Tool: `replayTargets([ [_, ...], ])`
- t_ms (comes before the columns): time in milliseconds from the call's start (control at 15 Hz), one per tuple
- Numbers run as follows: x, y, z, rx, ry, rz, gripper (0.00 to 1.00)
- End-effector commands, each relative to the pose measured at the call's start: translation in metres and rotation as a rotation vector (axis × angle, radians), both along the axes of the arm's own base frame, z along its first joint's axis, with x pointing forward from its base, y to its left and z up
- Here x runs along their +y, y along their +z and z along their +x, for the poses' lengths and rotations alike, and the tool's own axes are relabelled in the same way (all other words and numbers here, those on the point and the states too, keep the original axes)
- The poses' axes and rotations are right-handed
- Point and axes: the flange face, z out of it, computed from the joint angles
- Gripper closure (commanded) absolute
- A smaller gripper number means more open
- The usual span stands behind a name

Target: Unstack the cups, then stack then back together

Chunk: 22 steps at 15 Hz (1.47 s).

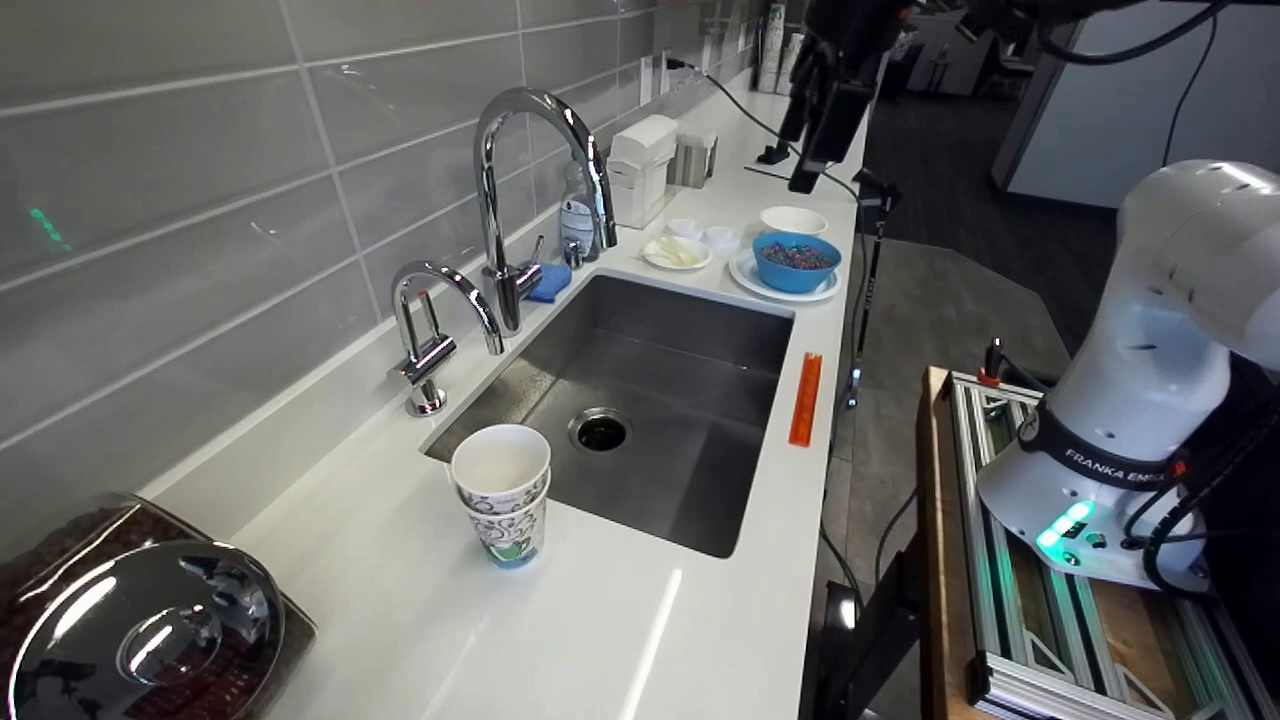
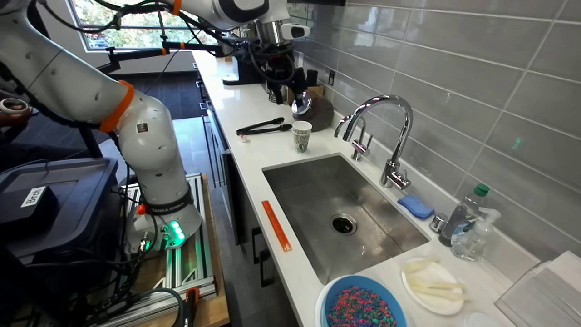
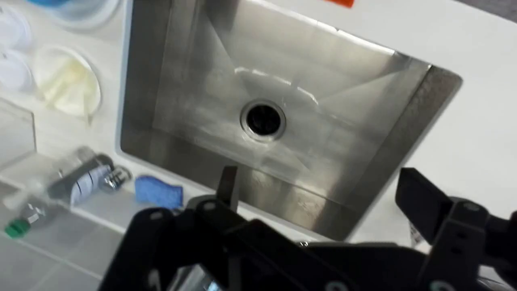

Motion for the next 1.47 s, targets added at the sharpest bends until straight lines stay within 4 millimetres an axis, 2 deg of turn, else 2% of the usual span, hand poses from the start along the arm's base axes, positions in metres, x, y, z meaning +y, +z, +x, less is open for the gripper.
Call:
replayTargets([
  [0,0.083,-0.006,0.039,-0.071,0.185,0.021,0.0],
  [67,0.105,-0.011,0.047,-0.084,0.236,0.03,0.0],
  [267,0.153,-0.032,0.065,-0.082,0.344,0.06,0.0],
  [533,0.196,-0.061,0.08,-0.004,0.444,0.082,0.0],
  [600,0.178,-0.051,0.067,-0.047,0.396,0.055,0.0],
  [733,0.191,-0.061,0.075,-0.02,0.424,0.063,0.0],
  [1000,0.194,-0.062,0.08,-0.015,0.434,0.066,0.0],
  [1200,0.199,-0.083,0.084,0.058,0.343,0.091,0.0],
  [1400,0.205,-0.103,0.088,0.038,0.207,0.103,0.0],
])
